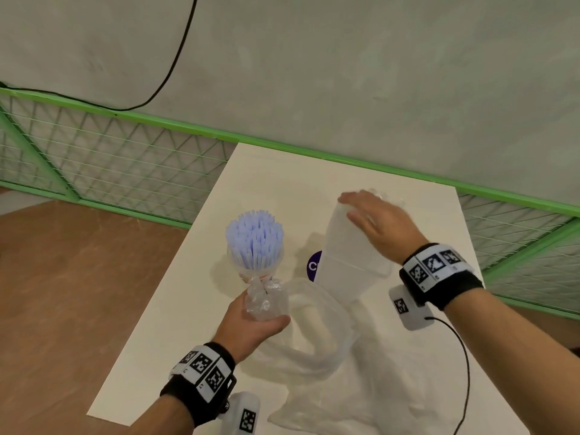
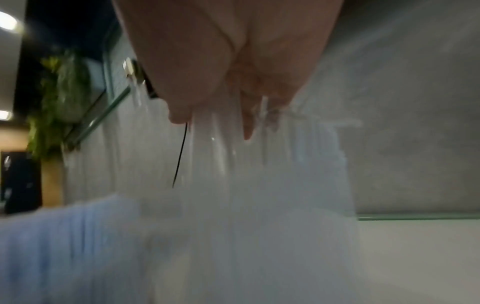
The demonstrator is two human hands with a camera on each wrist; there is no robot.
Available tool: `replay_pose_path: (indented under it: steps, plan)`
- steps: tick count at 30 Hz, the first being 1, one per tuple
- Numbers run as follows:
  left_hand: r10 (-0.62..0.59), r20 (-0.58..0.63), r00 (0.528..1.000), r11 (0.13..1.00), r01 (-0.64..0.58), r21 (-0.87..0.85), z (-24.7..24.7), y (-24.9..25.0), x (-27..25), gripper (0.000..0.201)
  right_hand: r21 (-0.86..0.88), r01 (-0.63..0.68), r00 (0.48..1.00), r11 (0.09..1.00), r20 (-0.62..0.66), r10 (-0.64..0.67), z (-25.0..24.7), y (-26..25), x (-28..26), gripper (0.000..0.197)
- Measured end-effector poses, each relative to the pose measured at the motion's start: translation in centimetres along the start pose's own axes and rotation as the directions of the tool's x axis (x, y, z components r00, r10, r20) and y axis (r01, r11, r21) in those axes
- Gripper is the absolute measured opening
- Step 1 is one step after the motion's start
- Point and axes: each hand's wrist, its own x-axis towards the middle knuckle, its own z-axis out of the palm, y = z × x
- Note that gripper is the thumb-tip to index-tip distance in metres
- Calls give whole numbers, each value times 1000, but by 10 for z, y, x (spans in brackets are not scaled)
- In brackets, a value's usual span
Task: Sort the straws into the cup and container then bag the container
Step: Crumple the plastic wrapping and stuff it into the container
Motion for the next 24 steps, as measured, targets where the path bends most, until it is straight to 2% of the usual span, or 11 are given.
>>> replay_pose_path:
  steps: [2,4,7,9,11,12,14,16,17,20,24]
  plan:
    - [-1,3,1000,1000,1,3,0,0,0,47,-108,-5,979,994,203,27,11,6,-7,46]
    - [-3,4,1000,1000,3,1,1,-1,0,47,-216,-9,957,976,282,71,13,5,-13,53]
    - [-1,13,1000,1000,1,-6,2,-1,2,45,-353,24,953,935,290,85,12,-1,-19,69]
    - [-1,25,1000,1000,2,-18,2,0,2,44,-350,37,977,936,211,40,8,-12,-23,74]
    - [3,31,1000,999,-2,-32,3,1,1,46,-258,117,991,959,91,-96,6,-33,-28,69]
    - [7,31,999,999,-5,-42,3,1,0,48,-158,184,982,970,71,-175,8,-45,-32,67]
    - [15,43,999,998,-12,-66,5,3,0,53,137,241,952,961,156,-262,18,-70,-42,73]
    - [21,75,997,996,-14,-88,6,6,0,52,353,151,925,923,280,-258,34,-89,-52,81]
    - [27,87,996,996,-19,-90,7,9,-1,48,405,114,924,907,291,-246,43,-93,-55,81]
    - [42,84,996,998,-37,-55,8,12,-2,35,492,93,972,866,143,-186,68,-96,-63,61]
    - [32,83,996,997,-26,-70,7,12,-3,34,559,90,996,824,-30,-88,88,-92,-71,31]
